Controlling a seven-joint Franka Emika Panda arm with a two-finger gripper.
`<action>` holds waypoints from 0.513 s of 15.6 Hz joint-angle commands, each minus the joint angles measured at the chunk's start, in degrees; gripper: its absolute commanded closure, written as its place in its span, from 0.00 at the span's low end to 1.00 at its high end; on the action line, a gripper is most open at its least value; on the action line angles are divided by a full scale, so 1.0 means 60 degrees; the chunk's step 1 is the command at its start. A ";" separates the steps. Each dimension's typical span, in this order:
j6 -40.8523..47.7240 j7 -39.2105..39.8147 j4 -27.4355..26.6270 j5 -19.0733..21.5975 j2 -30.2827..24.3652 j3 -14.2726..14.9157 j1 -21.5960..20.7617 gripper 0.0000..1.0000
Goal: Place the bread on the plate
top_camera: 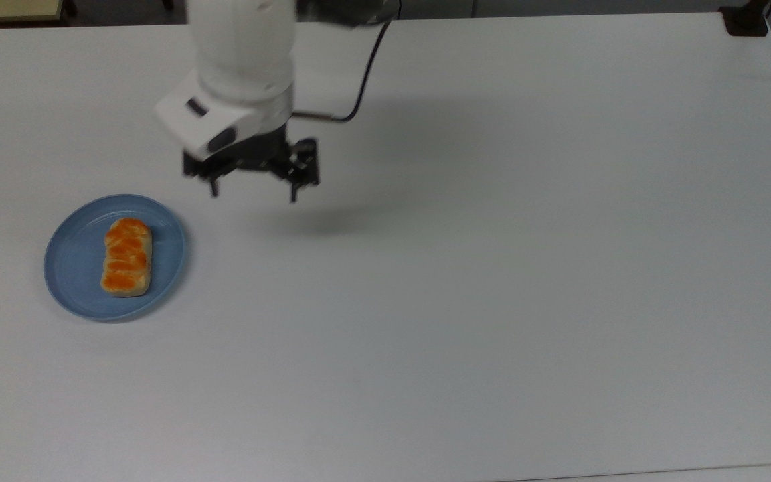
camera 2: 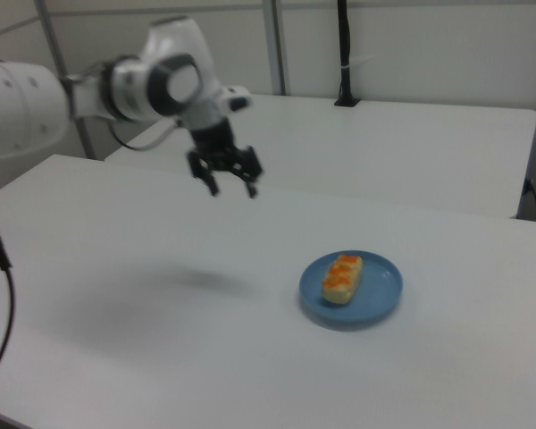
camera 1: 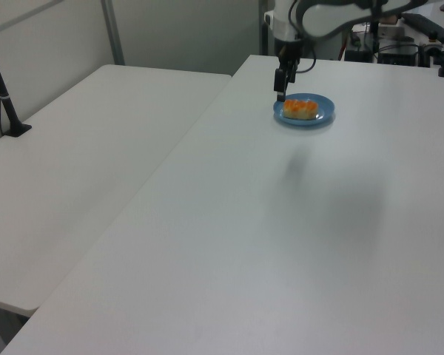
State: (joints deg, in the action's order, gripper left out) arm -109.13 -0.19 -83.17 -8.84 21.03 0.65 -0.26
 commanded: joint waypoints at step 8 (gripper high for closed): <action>0.2733 -0.0687 -0.1139 0.0654 -0.3167 0.0112 -0.0689 0.00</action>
State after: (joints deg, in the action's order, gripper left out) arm -93.40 -3.58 -85.91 -5.97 5.69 0.75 -4.55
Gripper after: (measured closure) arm 0.000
